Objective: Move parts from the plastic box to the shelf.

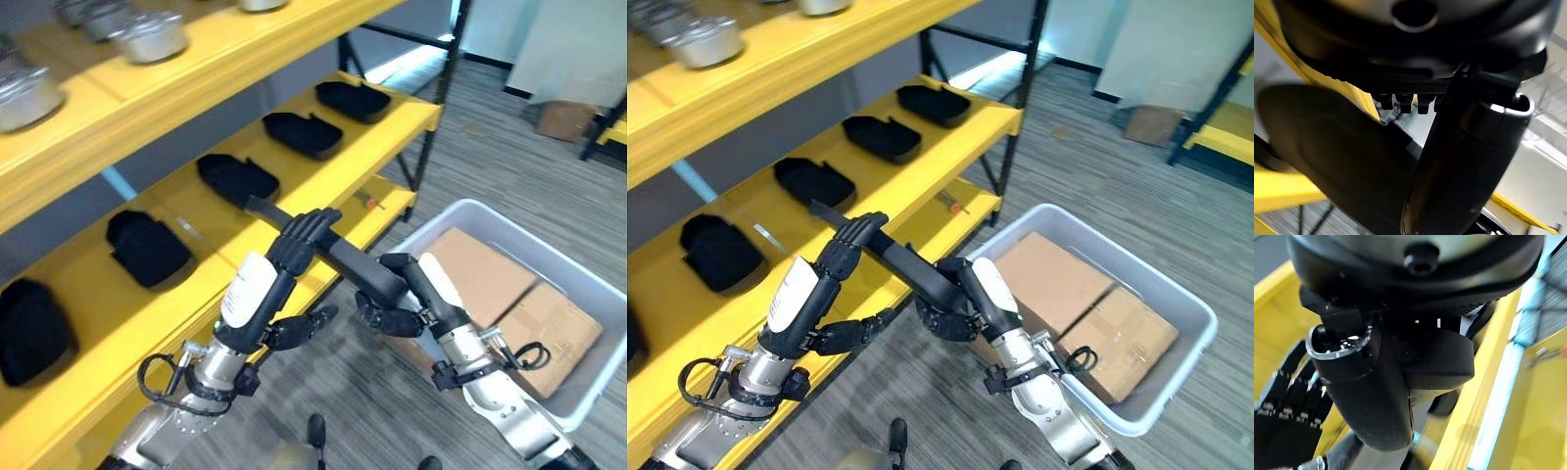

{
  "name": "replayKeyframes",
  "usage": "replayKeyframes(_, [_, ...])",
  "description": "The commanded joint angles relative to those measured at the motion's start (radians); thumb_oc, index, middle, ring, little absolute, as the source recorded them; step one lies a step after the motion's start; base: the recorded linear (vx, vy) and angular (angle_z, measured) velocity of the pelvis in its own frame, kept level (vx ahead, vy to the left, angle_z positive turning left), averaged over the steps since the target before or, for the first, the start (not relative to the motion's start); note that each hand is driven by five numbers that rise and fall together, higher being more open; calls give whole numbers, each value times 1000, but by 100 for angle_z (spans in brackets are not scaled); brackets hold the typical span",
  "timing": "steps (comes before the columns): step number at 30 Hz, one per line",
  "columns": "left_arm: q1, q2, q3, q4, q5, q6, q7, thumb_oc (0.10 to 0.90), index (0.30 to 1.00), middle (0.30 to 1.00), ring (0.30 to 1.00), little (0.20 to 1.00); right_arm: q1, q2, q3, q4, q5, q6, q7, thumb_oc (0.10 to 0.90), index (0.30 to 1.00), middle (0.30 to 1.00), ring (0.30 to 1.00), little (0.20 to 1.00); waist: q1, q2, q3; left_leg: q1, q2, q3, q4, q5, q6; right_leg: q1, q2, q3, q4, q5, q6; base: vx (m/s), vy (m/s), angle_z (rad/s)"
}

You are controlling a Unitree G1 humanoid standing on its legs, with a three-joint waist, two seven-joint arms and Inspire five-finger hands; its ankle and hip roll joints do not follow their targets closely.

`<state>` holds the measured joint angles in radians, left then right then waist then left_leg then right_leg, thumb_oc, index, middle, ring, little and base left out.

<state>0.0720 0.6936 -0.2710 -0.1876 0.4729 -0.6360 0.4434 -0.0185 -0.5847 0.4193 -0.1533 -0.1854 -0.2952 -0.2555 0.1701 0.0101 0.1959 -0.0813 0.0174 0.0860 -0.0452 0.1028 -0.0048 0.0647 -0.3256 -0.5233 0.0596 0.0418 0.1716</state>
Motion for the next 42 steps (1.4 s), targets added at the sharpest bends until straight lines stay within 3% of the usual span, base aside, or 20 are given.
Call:
replayKeyframes(1, [-74, 0, 42, -70, -124, -80, -20, 900, 1000, 1000, 1000, 1000, -55, -1, -47, -138, 22, -44, -75, 400, 300, 300, 300, 300, -63, -8, -70, 89, 15, -99, -32, -75, 1, -86, 107, 209, 85, -44, -13, -12, -46, 170])
replayKeyframes(2, [-87, 2, 29, -71, -133, -80, -36, 900, 1000, 1000, 1000, 1000, -35, -2, -62, -159, 18, -40, -84, 400, 300, 300, 300, 300, -87, -14, -66, 85, 0, -161, -31, -71, 10, -88, 161, 298, 106, -81, -37, 11, -42, 187])
replayKeyframes(5, [-102, 10, 14, -92, -151, -51, -53, 900, 1000, 1000, 1000, 1000, 14, -28, -100, -199, 0, -68, -86, 400, 300, 300, 300, 300, -133, -27, -65, 55, -36, -270, -19, -40, 13, -98, 285, 469, 115, -100, -88, -26, -52, 160])
replayKeyframes(7, [-129, 28, -4, -91, -164, -21, -43, 900, 1000, 1000, 1000, 1000, 21, -60, -107, -187, 14, -100, -87, 400, 300, 300, 300, 300, -154, -34, -56, 19, -66, -321, 9, -30, 11, -101, 339, 562, 91, -91, -111, -44, -57, 149])
replayKeyframes(10, [-131, 38, -12, -66, -142, 3, 1, 900, 1000, 1000, 1000, 1000, 15, -80, -109, -144, 18, -157, -93, 400, 300, 300, 300, 300, -146, -37, -40, -28, -100, -368, 34, -15, 11, -92, 364, 596, 48, -65, -123, -76, -99, 116])
replayKeyframes(12, [-89, 26, 2, -64, -120, -15, 37, 900, 1000, 1000, 1000, 1000, -18, -99, -92, -120, 11, -189, -118, 400, 300, 300, 300, 300, -117, -30, -25, -47, -115, -388, 35, -1, 11, -88, 366, 592, 7, -43, -125, -104, -135, 41])
replayKeyframes(15, [-49, 28, 18, -73, -79, -25, 68, 900, 1000, 1000, 1000, 1000, -44, -106, -70, -117, -36, -201, -168, 400, 300, 300, 300, 300, -97, -18, -13, -58, -127, -411, 27, 16, 12, -89, 366, 590, -22, -25, -127, -85, -68, -3])
replayKeyframes(18, [-46, 40, 26, -65, -73, -8, 80, 900, 1000, 1000, 1000, 1000, -72, -111, -43, -109, -80, -207, -214, 400, 300, 300, 300, 300, -85, -4, -4, -71, -133, -399, 28, 21, 10, -91, 358, 561, -35, -21, -126, -77, -35, 22])
replayKeyframes(19, [-48, 37, 26, -65, -80, -22, 63, 900, 1000, 1000, 1000, 1000, -68, -109, -44, -108, -87, -195, -237, 400, 300, 300, 300, 300, -91, 0, -1, -71, -123, -344, 31, 14, 6, -87, 349, 529, -37, -26, -125, -50, -25, 38])
replayKeyframes(21, [-63, 26, 22, -71, -115, -29, 9, 900, 1000, 1000, 1000, 1000, -31, -102, -73, -119, -115, -171, -292, 400, 300, 300, 300, 300, -126, 3, 0, -87, -75, -148, 62, -13, -23, -71, 307, 417, -59, -36, -117, -99, 7, 106])
replayKeyframes(22, [-72, 27, 19, -68, -131, -16, -2, 900, 1000, 1000, 1000, 1000, -20, -101, -87, -122, -116, -172, -294, 400, 300, 300, 300, 300, -138, 3, -2, -95, -57, -106, 78, -18, -31, -75, 293, 389, -64, -30, -114, -106, 39, 181])
replayKeyframes(28, [-21, 22, 43, -70, -349, 40, -157, 900, 1000, 1000, 1000, 1000, 5, -116, -141, -97, -52, -200, -262, 400, 300, 300, 300, 300, -151, 4, -16, -78, -1, -106, 133, -50, -47, -78, 243, 377, -70, -22, -110, -40, 168, 83])
replayKeyframes(30, [27, 4, 72, -88, -461, 49, -234, 900, 1000, 1000, 1000, 1000, 23, -119, -175, -92, -64, -213, -261, 400, 300, 300, 300, 300, -153, 1, -27, -61, 43, -125, 134, -31, -58, -75, 227, 389, -63, -27, -112, 54, 282, -16])
replayKeyframes(33, [69, -9, 97, -91, -555, 55, -329, 900, 1000, 1000, 1000, 1000, 51, -134, -225, -113, -71, -220, -243, 400, 300, 300, 300, 300, -170, 4, -43, -25, 148, -137, 97, 55, -88, -69, 203, 406, -60, -34, -113, 52, 352, -9])
replayKeyframes(36, [65, -13, 81, -84, -556, 54, -369, 900, 1000, 1000, 1000, 1000, 53, -151, -251, -113, -67, -217, -244, 400, 300, 300, 300, 300, -188, 15, -47, 8, 208, -142, 65, 95, -109, -62, 171, 424, -61, -31, -99, 39, 520, -2])
replayKeyframes(37, [58, -10, 73, -83, -573, 58, -385, 900, 1000, 1000, 1000, 1000, 51, -162, -260, -100, -72, -218, -250, 400, 300, 300, 300, 300, -195, 29, -45, 18, 201, -148, 77, 71, -112, -56, 153, 436, -57, -31, -89, 53, 768, -31])
replayKeyframes(38, [49, 4, 68, -85, -587, 66, -402, 900, 1000, 1000, 1000, 1000, 53, -177, -276, -90, -72, -224, -263, 400, 300, 300, 300, 300, -207, 51, -49, 59, 180, -112, 53, 2, -111, -56, 128, 433, -50, -24, -63, 38, 751, -47])
replayKeyframes(41, [44, 37, 76, -89, -603, 63, -443, 900, 1000, 1000, 1000, 1000, 75, -173, -315, -97, -66, -206, -283, 400, 300, 300, 300, 300, -217, 56, -53, 92, 144, -80, 32, -38, -95, -46, 81, 427, -34, -13, -17, 0, 558, -15])
replayKeyframes(42, [36, 66, 80, -81, -637, 46, -483, 900, 1000, 1000, 1000, 1000, 92, -165, -344, -106, -72, -187, -292, 400, 300, 300, 300, 300, -220, 47, -54, 105, 116, -67, 15, -51, -71, -44, 36, 415, -14, -1, 20, -27, 480, 26])
